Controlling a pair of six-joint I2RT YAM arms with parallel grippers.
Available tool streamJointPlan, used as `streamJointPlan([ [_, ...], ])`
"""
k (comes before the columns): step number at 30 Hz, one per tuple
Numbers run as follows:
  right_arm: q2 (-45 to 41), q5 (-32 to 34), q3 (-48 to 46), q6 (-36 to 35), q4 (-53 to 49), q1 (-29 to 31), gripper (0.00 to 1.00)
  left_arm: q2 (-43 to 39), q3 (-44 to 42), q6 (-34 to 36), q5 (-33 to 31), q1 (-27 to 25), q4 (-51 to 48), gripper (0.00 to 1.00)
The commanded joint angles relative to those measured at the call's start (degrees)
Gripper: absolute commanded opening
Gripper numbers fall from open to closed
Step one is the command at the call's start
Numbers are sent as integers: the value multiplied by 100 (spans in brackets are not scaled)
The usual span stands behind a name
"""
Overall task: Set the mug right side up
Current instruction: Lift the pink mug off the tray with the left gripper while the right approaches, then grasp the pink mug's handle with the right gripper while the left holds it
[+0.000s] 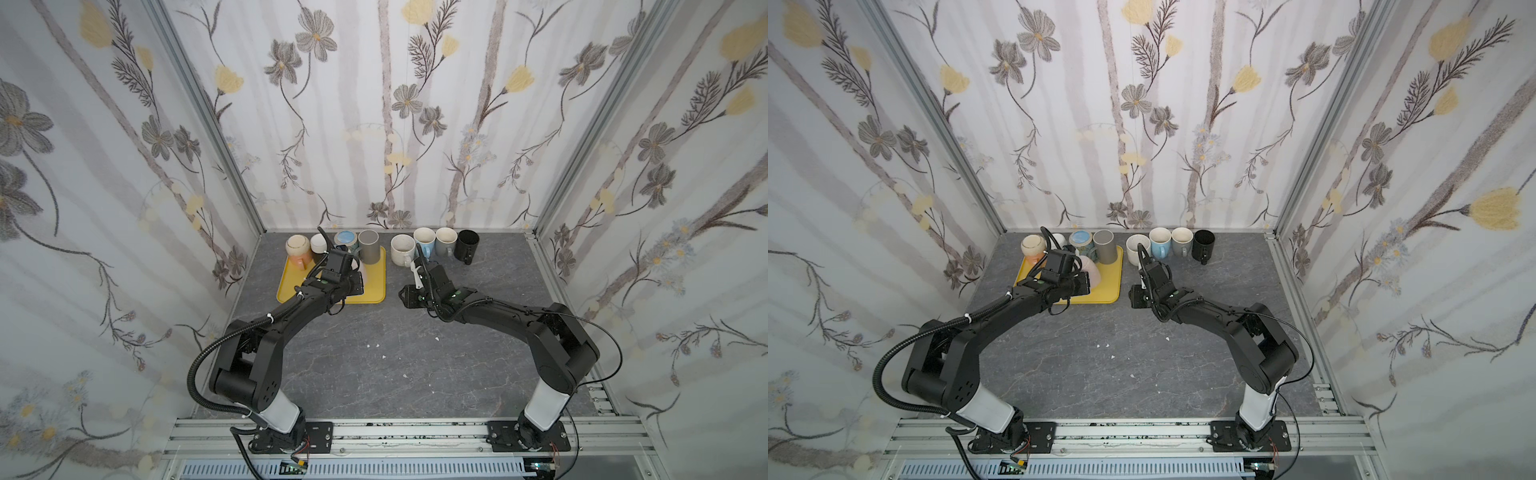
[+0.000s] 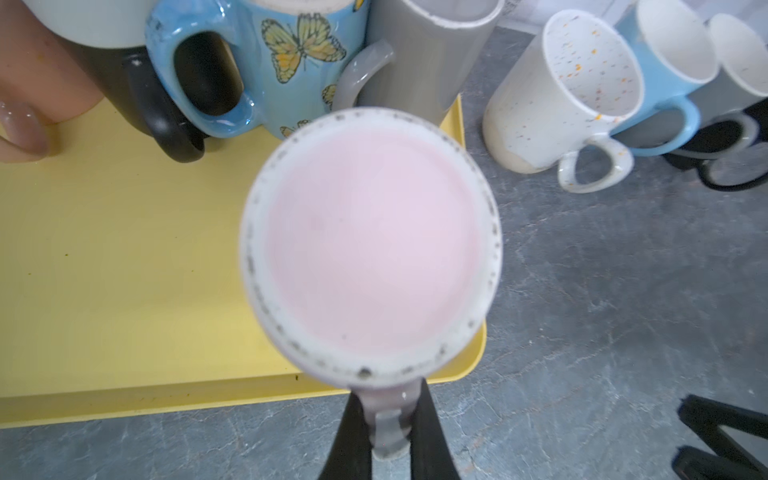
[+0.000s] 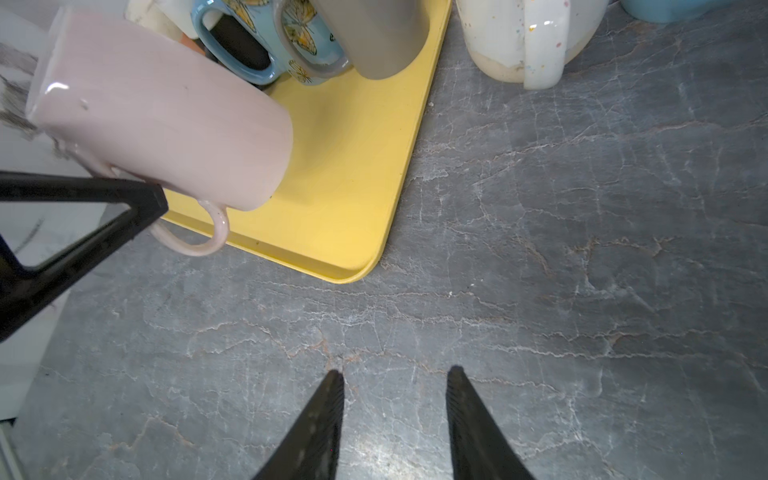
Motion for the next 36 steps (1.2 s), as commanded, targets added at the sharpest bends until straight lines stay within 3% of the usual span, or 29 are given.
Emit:
streamJointPlan([
  [1, -207, -98, -122, 391, 665, 8, 42, -374, -188, -57, 325, 10, 866, 0],
  [8, -533, -284, -338, 739, 1137, 8, 42, -1074, -700, -458, 931, 208, 1590, 0],
  [17, -534, -1123, -456, 1593, 2294, 2, 43, -1850, -1703, -1544, 2151, 723, 3247, 0],
  [28, -200, -2237, -230, 2772, 3801, 4, 44, -1892, -2232, -2999, 3287, 979, 5330, 0],
  [36, -21, -2577, 181, 2999, 3982, 50, 45, -1831, -2266, -3662, 3691, 994, 6224, 0],
])
